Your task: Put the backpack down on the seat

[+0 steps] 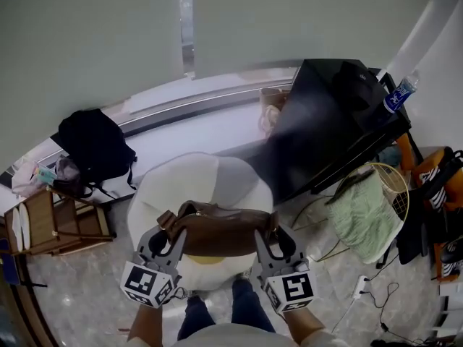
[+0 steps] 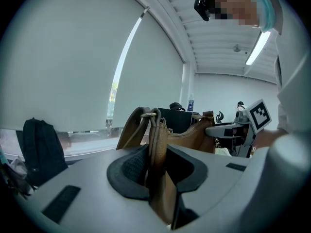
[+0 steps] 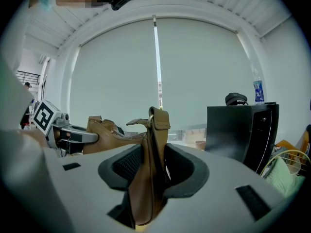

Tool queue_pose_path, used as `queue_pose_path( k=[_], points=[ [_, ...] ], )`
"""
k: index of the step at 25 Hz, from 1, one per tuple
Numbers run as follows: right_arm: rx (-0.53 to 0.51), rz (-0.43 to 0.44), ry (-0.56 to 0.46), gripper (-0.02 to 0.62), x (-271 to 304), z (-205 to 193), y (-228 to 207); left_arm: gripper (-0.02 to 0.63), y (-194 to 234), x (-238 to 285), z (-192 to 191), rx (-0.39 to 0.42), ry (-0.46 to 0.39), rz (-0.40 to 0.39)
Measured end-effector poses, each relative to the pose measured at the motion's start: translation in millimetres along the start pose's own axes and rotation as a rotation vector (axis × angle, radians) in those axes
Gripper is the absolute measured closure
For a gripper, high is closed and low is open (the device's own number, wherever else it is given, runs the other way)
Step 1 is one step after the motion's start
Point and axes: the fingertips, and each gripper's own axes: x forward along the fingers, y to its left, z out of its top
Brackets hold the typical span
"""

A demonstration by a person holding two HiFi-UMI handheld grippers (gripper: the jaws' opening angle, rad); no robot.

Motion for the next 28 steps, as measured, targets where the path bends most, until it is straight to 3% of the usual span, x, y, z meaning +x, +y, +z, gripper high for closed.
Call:
queue_pose_path(
  k=[22,28],
  points=[
    [0.037,0.027,0.11,0.423,96.4,-133.6,-28.2,0.502,50.6,77.9,-120.9,-0.038,0.117,0.028],
    [0.05,0.03,0.191,0.423,119.3,-171.3,-37.2,0.502,64.9,100.6,-152.8,-0.035,0.145,0.036]
  ],
)
